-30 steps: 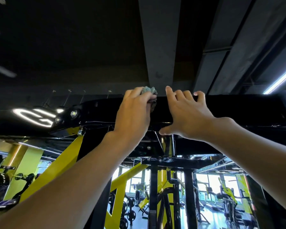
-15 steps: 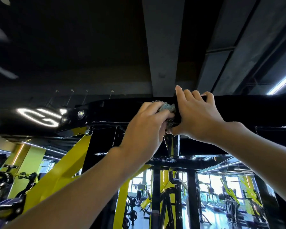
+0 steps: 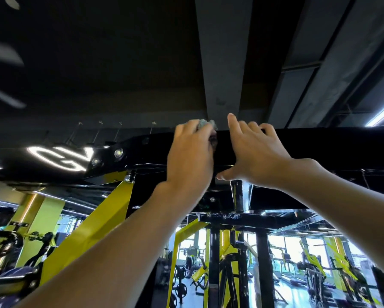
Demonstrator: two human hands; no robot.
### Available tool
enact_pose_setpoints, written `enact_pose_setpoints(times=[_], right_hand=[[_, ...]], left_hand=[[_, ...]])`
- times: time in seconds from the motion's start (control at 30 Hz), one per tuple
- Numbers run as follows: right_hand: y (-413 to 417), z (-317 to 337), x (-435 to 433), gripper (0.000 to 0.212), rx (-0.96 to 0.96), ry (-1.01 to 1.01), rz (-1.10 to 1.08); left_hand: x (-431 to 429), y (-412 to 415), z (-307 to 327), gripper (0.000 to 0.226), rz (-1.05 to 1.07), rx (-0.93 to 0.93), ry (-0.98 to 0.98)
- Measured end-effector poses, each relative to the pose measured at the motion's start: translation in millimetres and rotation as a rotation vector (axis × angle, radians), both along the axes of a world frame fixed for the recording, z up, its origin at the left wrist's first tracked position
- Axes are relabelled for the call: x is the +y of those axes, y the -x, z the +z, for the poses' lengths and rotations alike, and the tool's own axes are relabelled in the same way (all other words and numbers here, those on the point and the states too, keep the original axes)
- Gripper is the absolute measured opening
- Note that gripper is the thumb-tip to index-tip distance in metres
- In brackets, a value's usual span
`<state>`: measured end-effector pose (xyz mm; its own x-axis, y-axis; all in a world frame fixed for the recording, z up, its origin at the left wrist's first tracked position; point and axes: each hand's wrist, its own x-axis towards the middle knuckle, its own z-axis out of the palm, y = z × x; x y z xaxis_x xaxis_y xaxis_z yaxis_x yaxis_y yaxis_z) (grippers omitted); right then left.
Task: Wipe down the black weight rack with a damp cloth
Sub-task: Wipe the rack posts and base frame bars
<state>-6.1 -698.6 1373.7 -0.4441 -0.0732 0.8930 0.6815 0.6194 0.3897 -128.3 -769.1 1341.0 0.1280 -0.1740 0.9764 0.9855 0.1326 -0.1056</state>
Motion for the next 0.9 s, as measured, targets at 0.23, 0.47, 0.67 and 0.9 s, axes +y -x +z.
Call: enact_pose_setpoints(times=[0.23,0.47,0.67,0.9], right_hand=[[0,-3,-1,0.129,0.016,0.012,-0.025],[33,2,-17,0.134,-0.041,0.006,-0.085],[36,0,-10,0.133,0.026,-0.037,-0.114],[36,-1,-12,0.133,0.034,-0.021,-0.127]], left_hand=[[-17,31,-4,0.024,0.047,0.038,0.034],[-24,47,-5,0.021,0.095,0.154,0.085],[-21,45,-5,0.021,0.04,0.118,0.056],[-25,50,-1,0.022,0.017,0.055,0.021]])
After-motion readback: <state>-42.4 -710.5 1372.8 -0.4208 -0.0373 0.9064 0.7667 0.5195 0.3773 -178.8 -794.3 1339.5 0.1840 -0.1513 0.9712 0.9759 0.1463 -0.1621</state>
